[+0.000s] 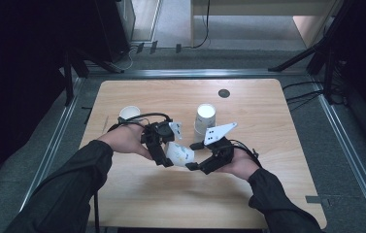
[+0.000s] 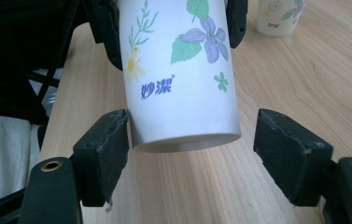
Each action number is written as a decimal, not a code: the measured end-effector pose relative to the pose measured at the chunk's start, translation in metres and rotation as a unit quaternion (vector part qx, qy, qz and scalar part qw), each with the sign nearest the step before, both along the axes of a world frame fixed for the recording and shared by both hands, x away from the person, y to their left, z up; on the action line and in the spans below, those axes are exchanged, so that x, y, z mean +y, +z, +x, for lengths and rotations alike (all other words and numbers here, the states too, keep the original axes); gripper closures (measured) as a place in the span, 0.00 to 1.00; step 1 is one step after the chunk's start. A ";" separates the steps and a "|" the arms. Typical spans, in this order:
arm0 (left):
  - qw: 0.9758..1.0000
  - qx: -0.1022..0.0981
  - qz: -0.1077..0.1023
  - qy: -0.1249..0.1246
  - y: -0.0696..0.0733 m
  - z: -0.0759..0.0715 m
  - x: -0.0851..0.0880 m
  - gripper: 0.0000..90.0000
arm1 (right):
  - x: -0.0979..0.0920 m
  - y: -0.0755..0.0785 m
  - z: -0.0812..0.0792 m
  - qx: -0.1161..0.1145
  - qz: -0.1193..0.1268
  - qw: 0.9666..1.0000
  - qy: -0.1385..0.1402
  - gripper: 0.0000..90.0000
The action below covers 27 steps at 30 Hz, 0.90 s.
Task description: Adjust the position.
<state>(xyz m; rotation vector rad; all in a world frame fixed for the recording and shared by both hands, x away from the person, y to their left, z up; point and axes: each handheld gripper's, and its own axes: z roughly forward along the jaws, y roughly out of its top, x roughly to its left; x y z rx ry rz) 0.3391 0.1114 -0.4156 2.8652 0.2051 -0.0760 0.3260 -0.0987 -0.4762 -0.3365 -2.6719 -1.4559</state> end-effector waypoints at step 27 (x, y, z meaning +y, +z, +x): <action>0.999 -0.012 0.032 -0.015 -0.003 0.000 -0.018 0.25 | 0.013 -0.007 0.001 0.000 -0.004 1.000 0.007 0.37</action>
